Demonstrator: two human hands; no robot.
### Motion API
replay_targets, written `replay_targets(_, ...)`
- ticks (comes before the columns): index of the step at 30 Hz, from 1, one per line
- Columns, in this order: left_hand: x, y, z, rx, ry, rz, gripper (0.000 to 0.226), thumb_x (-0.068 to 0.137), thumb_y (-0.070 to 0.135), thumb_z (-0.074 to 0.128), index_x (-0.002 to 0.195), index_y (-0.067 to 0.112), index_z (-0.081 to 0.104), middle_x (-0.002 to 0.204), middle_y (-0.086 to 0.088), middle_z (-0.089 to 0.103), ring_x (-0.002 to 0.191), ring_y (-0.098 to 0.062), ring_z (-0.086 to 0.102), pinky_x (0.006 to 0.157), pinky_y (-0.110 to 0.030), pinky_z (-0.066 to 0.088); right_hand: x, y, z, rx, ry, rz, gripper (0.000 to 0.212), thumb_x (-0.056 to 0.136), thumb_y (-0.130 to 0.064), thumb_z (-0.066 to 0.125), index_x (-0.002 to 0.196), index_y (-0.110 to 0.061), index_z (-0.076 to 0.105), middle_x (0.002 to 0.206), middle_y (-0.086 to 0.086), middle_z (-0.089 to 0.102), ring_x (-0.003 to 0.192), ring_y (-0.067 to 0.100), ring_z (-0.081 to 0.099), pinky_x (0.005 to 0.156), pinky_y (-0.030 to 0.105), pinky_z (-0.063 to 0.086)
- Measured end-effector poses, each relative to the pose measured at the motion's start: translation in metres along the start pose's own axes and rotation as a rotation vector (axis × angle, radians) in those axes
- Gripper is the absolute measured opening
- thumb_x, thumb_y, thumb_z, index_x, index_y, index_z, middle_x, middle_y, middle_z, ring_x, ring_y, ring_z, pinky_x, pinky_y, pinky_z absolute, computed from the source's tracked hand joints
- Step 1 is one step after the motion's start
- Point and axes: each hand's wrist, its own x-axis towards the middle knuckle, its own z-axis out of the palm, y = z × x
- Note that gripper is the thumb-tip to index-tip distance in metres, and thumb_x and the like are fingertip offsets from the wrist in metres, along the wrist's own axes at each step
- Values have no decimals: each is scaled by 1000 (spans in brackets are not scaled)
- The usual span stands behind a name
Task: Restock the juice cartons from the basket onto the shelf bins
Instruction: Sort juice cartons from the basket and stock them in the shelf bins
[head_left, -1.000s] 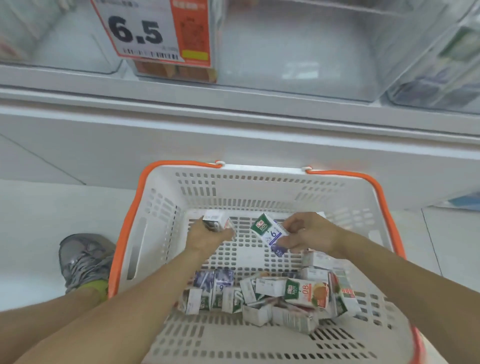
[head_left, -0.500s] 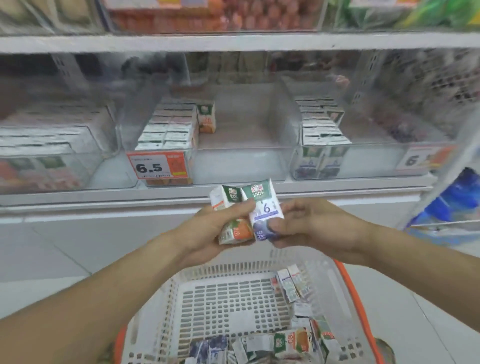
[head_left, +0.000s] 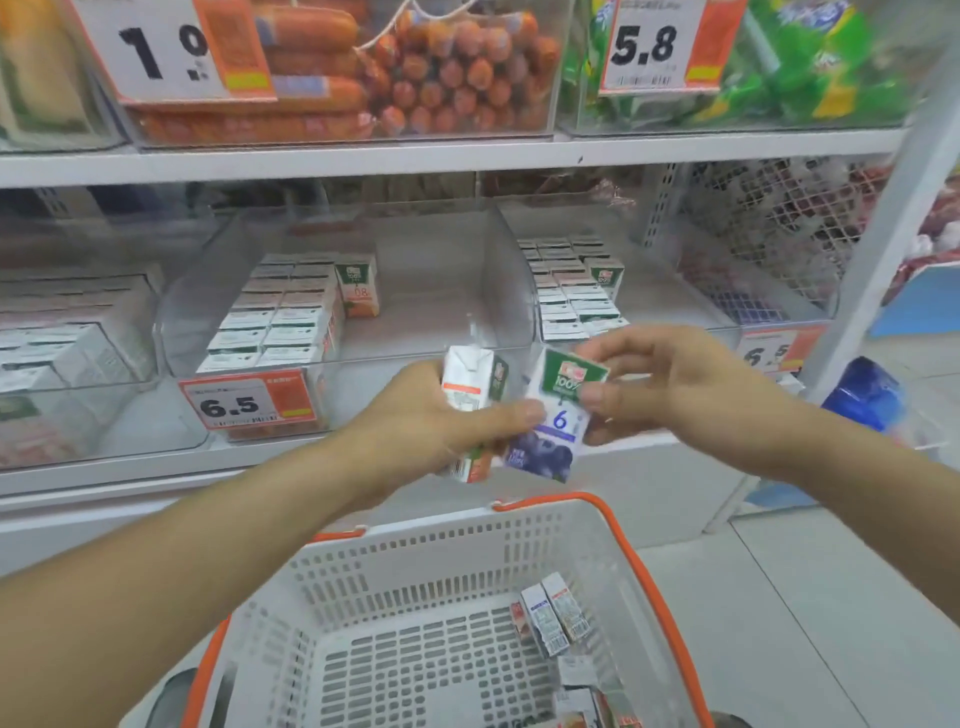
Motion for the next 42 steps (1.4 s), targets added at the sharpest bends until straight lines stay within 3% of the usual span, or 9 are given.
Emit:
replay_targets(3,16,17,5,-20,121,40,41,78,30,78,105,9,56,89,-9,70,74,-25,72,55,-27,54,9,-9,-41,-39,245,-111,28,84,2,68,111,0,59,104,22,67,82,31,74,75,39,62)
replay_targets(8,35,11,-8,59,297,70,43,74,47,79,105,25,59,91,-2,73,79,-27,74,79,-54,59,64,-6,-103,-497,568,-169,36,84,-6,76,111,-19,56,102,1,66,78,24,70,80,33,57)
replay_targets(14,44,12,-18,-132,295,-11,25,81,39,74,86,14,72,76,-12,68,68,-26,64,49,-33,54,160,28,-126,-880,383,83,44,80,-18,82,119,-16,62,116,10,64,93,25,59,78,28,42)
replay_targets(24,48,13,-25,-422,273,-62,60,80,45,68,116,-2,59,80,-21,70,71,-35,72,53,-38,55,194,45,-123,-836,420,124,55,79,-24,83,125,-7,57,115,13,65,101,27,61,83,29,47)
replay_targets(29,39,18,-24,-453,179,-61,53,84,43,65,118,2,60,87,-18,71,72,-32,73,51,-36,53,133,5,-93,-814,515,-156,16,88,-17,70,104,-14,67,98,3,70,89,17,65,85,27,51)
replay_targets(32,32,22,-21,-482,67,-71,52,82,47,61,112,5,66,96,-22,69,70,-30,70,50,-33,52,83,-22,-47,-521,261,-180,13,87,-17,75,98,-14,69,82,0,71,71,11,68,69,29,56)
replay_targets(35,23,23,-22,-494,-60,-73,45,89,44,54,106,5,71,98,-22,70,72,-31,67,54,-32,47,50,-35,-1,-219,-15,-111,37,82,-23,76,115,-11,64,91,12,69,76,24,73,63,38,58)
replay_targets(37,15,23,-27,-459,-138,-64,41,87,34,57,113,4,67,104,-23,69,76,-31,67,56,-32,46,42,-33,23,-175,-84,-104,46,78,-26,76,118,-9,62,101,18,66,76,22,70,62,38,58)
replay_targets(42,-13,14,-54,-301,-188,-25,50,78,22,65,123,1,57,100,-21,70,84,-29,68,54,-31,49,42,-28,59,-130,-178,-73,29,84,-13,75,111,-6,66,106,20,67,78,24,69,67,33,58)
